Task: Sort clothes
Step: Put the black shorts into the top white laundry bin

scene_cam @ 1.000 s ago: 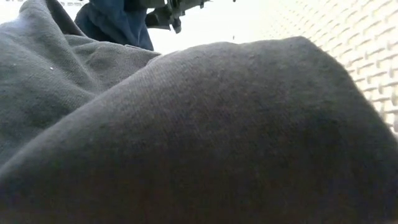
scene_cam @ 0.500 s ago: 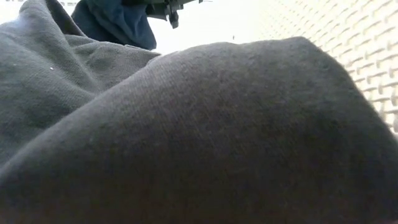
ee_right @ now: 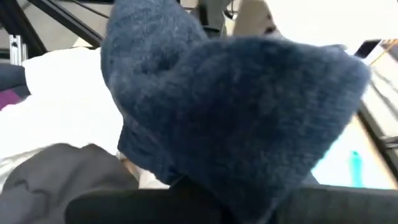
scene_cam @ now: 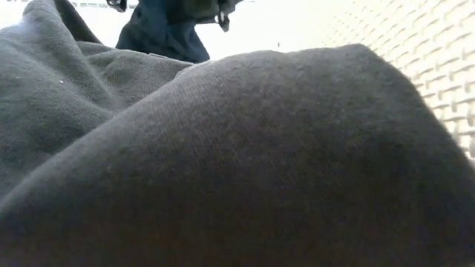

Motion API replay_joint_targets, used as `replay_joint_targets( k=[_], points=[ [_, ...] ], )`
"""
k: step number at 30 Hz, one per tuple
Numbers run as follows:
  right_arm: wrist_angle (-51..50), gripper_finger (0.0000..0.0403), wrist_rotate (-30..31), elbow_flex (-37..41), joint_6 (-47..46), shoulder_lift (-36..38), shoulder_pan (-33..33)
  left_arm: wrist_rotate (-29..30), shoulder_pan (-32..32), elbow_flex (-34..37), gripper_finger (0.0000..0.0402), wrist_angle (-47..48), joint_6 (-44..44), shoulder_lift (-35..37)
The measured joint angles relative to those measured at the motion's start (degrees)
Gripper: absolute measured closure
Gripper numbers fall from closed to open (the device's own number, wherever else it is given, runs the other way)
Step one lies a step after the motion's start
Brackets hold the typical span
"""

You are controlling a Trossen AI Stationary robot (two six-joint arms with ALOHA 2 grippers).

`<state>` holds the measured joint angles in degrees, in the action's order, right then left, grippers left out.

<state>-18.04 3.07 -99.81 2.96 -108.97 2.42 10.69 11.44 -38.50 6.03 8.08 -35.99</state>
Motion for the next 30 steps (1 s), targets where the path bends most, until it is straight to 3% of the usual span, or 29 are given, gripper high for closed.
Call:
replay_joint_targets(
  k=[7,18,30],
  points=[
    [-4.7,0.0387,8.3,0.0,3.6,7.6,2.1,0.9,0.0,0.0,0.0233,3.5,-0.5,5.9],
    [-17.8,0.0387,28.6,0.0,3.6,22.2,2.6,1.8,0.0,0.0,0.0227,17.0,-7.8,8.1],
    [-45.0,0.038,32.9,0.0,-12.9,32.0,-4.6,-1.1,2.0,0.0,0.0227,22.8,-13.1,3.3]
  ],
)
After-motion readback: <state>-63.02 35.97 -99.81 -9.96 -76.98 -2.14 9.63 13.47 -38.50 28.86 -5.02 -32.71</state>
